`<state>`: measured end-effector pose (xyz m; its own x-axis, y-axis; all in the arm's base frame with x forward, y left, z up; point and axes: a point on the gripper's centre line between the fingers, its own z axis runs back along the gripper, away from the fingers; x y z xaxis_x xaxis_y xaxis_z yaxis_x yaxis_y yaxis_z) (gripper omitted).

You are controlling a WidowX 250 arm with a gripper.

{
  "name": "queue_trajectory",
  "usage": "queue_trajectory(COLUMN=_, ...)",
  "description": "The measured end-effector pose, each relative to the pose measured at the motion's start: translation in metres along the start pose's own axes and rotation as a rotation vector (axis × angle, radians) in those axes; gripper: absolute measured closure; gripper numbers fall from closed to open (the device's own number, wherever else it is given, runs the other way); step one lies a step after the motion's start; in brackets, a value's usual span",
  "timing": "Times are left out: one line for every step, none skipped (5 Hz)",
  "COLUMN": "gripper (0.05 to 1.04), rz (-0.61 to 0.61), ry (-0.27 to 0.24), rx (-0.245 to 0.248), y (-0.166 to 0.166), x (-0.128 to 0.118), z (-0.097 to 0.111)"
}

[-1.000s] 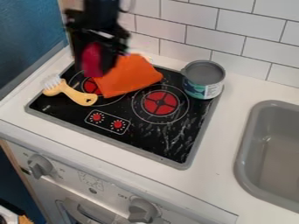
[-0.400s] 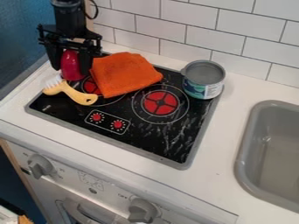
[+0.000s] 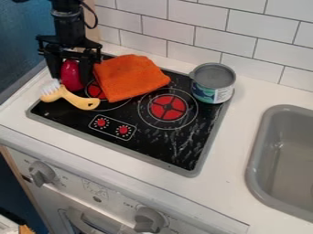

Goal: Move the red thing to the left side of the stove

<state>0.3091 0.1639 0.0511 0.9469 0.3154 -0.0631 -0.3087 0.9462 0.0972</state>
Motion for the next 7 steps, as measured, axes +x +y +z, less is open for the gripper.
queue_trajectory(gripper=0.293, rz=-0.001, ry=-0.005, rx=0.0, y=0.0, x=0.002, z=0.0)
queue_trajectory(gripper=0.082, rz=-0.01, ry=0.015, rx=0.001, y=0.0, x=0.001, z=-0.004)
queue_trajectory(gripper=0.079, rz=-0.02, ry=0.018, rx=-0.01, y=-0.002, x=0.001, z=-0.004)
queue_trajectory(gripper=0.083, rz=-0.017, ry=0.024, rx=-0.002, y=-0.001, x=-0.001, z=-0.002)
queue_trajectory(gripper=0.083, rz=-0.026, ry=-0.025, rx=0.019, y=0.002, x=0.0, z=0.019)
queue_trajectory(gripper=0.083, rz=-0.008, ry=-0.079, rx=0.057, y=0.006, x=-0.004, z=0.048)
queue_trajectory(gripper=0.083, rz=0.006, ry=-0.124, rx=0.058, y=0.007, x=-0.01, z=0.073)
